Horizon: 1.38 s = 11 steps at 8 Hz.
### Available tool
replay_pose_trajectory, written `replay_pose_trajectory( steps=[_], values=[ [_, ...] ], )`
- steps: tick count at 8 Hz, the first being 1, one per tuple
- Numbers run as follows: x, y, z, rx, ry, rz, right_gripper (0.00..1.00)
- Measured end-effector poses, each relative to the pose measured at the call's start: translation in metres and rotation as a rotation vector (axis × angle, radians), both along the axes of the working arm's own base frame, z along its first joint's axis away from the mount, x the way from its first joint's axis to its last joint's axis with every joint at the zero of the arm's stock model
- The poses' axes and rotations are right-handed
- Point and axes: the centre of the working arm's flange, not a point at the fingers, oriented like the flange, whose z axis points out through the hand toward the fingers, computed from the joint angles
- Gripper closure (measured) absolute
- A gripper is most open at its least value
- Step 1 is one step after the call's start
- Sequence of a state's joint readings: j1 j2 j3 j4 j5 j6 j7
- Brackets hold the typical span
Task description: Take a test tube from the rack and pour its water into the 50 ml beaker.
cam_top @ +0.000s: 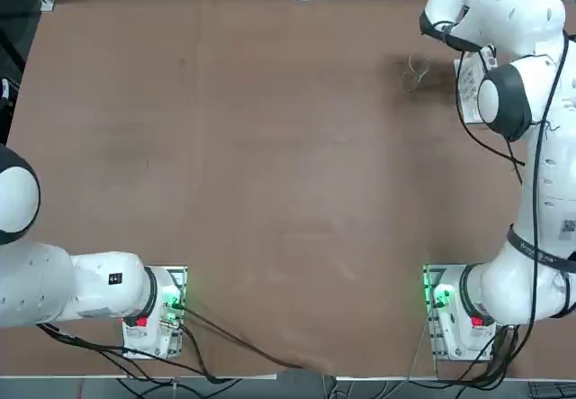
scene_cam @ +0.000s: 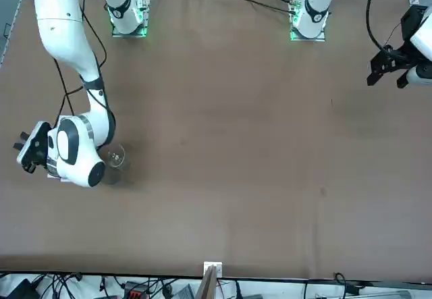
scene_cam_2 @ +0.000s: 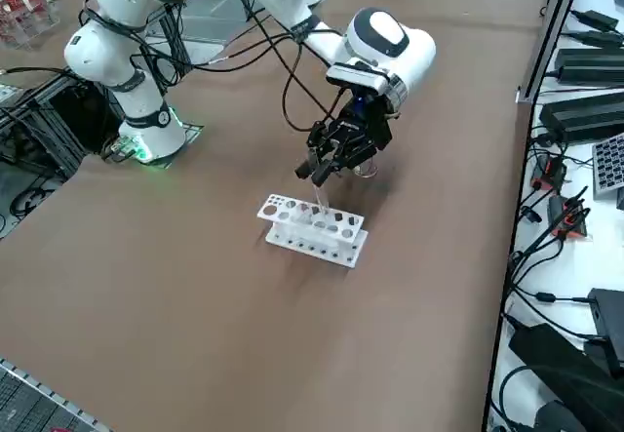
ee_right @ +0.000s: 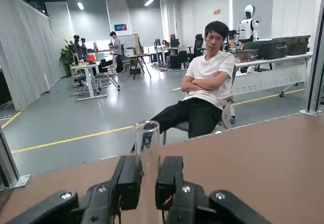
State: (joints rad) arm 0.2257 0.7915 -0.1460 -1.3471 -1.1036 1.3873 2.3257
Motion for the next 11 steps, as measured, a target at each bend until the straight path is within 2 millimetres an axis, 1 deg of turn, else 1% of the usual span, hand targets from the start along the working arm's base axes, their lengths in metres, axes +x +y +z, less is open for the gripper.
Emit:
replay_pose_trajectory(
  steps=[5,8,11],
  values=[
    [-0.007,-0.003,-0.013,0.043,0.019,-0.037,0.8],
    [-0.006,-0.003,-0.015,0.052,0.013,-0.028,0.8],
    [-0.006,-0.008,-0.023,0.051,0.017,-0.031,0.8]
  ],
)
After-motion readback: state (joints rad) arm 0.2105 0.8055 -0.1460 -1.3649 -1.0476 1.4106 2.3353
